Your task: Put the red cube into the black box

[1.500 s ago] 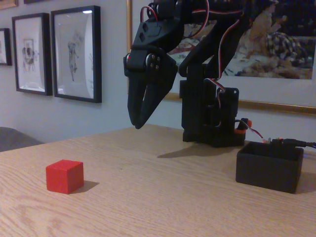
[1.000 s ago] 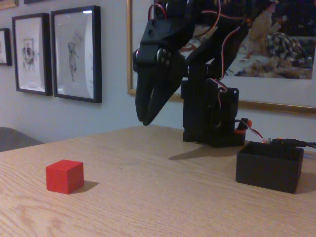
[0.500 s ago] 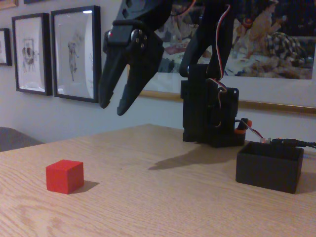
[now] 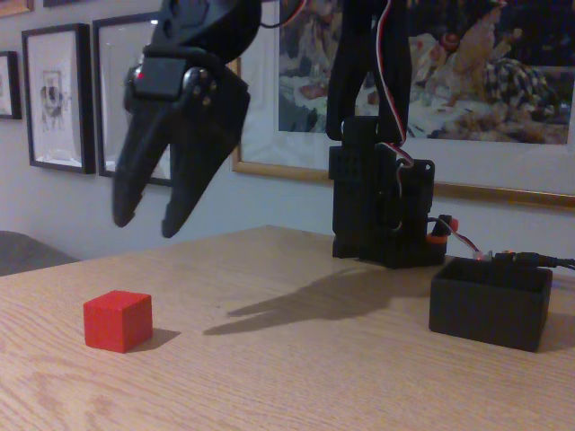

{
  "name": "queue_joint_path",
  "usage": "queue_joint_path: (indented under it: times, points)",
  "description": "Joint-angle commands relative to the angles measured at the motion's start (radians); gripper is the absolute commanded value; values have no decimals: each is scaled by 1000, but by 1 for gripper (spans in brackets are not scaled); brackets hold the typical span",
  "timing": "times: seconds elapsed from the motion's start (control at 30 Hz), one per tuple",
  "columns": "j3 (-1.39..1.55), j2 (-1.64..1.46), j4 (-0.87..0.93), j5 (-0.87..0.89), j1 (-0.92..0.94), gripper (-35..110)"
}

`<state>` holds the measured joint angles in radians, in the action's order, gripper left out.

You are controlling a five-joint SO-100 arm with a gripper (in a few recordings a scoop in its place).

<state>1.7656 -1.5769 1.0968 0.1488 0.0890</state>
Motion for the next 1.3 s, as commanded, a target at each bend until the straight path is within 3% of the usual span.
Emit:
queue_joint_path:
  times: [0.0, 1.27]
  points:
    - [-75, 44, 26, 21, 2, 22]
    - [-252, 313, 41, 72, 31, 22]
